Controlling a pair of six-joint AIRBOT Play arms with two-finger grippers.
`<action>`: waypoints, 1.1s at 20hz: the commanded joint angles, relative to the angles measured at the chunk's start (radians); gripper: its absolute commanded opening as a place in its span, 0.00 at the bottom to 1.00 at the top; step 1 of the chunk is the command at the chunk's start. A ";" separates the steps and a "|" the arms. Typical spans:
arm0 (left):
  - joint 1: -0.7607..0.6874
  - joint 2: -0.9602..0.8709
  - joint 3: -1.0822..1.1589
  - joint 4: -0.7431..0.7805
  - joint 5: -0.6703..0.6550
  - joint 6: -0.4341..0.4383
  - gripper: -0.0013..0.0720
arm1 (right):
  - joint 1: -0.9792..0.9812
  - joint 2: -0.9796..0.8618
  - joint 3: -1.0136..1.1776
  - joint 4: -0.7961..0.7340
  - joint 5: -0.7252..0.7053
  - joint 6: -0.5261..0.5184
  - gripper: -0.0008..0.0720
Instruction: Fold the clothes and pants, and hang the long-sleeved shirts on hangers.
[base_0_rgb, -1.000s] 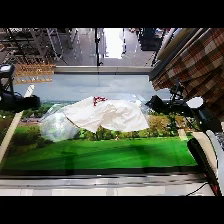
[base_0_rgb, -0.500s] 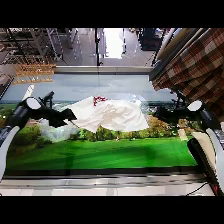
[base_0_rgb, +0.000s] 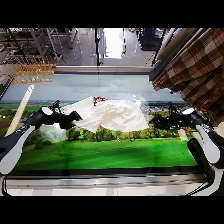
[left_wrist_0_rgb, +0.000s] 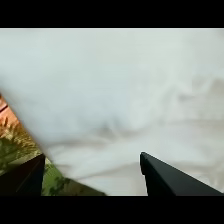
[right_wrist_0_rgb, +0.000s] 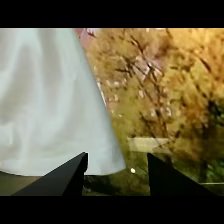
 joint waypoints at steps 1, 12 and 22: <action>-0.003 -0.040 0.002 -0.023 0.077 0.004 0.74 | 0.034 -0.074 0.049 0.019 0.017 -0.039 0.63; 0.100 0.245 0.012 -0.124 -0.191 0.158 0.02 | 0.122 0.193 0.202 -0.289 0.177 -0.025 0.03; 0.579 0.898 0.079 -0.211 -0.397 0.286 0.02 | 0.122 0.800 0.477 -0.492 0.107 -0.089 0.03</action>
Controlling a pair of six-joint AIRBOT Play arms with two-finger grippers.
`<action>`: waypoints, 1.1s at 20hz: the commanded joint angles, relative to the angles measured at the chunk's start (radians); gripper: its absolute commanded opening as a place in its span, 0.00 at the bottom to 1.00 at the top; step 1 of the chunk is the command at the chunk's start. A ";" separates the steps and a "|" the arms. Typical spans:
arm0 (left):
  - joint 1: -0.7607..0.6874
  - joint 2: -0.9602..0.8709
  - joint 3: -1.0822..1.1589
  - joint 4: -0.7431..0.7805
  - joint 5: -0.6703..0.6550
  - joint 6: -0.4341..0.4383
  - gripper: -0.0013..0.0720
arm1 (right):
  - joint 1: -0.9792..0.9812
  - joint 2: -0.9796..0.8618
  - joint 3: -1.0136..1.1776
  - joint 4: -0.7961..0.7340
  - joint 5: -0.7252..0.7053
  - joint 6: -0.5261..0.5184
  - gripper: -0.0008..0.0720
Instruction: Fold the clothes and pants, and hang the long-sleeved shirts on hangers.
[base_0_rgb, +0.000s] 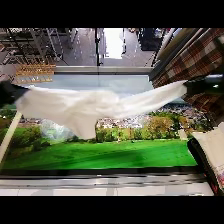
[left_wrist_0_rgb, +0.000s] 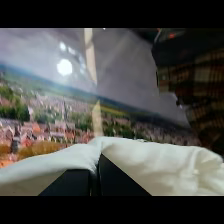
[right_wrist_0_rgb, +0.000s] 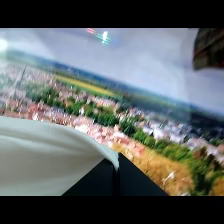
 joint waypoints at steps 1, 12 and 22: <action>0.122 0.132 0.014 -0.002 -0.068 0.048 0.02 | 0.001 0.117 0.061 -0.043 -0.086 -0.016 0.03; -0.237 -0.145 -0.180 -0.038 -0.152 0.098 0.02 | 0.167 -0.208 0.047 0.157 0.200 -0.015 0.03; -0.241 -0.437 -0.282 0.203 -0.076 0.081 0.85 | 0.198 -0.236 -0.549 0.145 -0.010 -0.016 0.03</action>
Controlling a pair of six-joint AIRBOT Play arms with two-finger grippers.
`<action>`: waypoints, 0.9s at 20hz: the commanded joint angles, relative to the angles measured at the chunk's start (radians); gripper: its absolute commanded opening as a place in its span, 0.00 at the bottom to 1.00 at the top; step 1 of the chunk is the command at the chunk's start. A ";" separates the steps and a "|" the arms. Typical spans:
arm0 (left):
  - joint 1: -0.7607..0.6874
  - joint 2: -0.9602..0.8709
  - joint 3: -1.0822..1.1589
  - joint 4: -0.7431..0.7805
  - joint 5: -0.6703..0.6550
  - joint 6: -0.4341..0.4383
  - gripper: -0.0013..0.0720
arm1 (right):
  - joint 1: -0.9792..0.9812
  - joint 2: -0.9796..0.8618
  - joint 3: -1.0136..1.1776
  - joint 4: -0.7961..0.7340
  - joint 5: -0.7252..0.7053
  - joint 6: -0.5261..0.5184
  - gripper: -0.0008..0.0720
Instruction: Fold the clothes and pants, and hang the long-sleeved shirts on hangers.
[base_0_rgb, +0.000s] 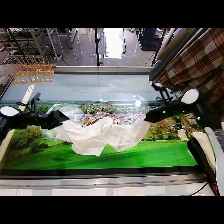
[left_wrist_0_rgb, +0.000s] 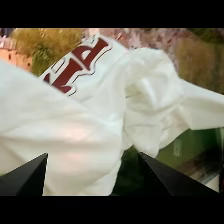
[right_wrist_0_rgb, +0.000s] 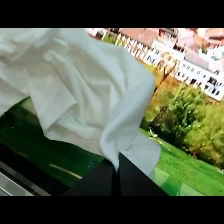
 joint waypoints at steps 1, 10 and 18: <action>-0.023 -0.040 -0.079 0.163 -0.055 -0.070 0.84 | 0.004 -0.003 -0.156 0.013 -0.058 -0.001 0.03; -0.268 0.058 -0.346 -0.040 0.117 -0.034 0.70 | 0.004 0.001 -0.160 0.018 -0.074 -0.001 0.03; -0.292 0.058 -0.346 0.109 0.198 -0.209 0.70 | 0.004 0.001 -0.160 0.042 -0.074 -0.001 0.03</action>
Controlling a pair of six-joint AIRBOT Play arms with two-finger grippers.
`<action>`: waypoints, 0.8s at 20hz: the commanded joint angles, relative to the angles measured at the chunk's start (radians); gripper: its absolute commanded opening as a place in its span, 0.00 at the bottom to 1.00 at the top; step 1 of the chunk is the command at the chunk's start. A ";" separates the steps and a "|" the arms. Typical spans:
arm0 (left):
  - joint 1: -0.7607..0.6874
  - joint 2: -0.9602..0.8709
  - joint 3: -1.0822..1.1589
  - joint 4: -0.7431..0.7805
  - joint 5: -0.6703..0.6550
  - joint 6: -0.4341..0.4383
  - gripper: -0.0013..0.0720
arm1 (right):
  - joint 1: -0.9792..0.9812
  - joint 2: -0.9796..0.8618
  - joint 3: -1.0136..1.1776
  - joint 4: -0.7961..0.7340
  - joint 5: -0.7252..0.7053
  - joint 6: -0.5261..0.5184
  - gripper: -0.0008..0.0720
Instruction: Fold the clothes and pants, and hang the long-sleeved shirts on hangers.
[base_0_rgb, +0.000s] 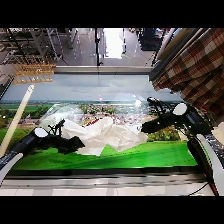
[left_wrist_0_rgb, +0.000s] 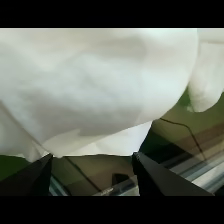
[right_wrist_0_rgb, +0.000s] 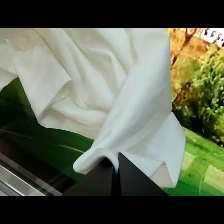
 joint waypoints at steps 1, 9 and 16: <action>-0.010 0.002 -0.003 0.049 0.000 -0.048 0.70 | 0.001 0.000 0.000 0.005 0.000 0.000 0.03; -0.037 0.001 -0.003 -0.011 0.120 -0.047 0.52 | 0.001 0.000 0.000 0.005 0.000 0.000 0.03; -0.037 0.043 0.024 -0.042 0.064 -0.017 0.02 | -0.007 0.034 0.011 -0.102 0.001 0.000 0.03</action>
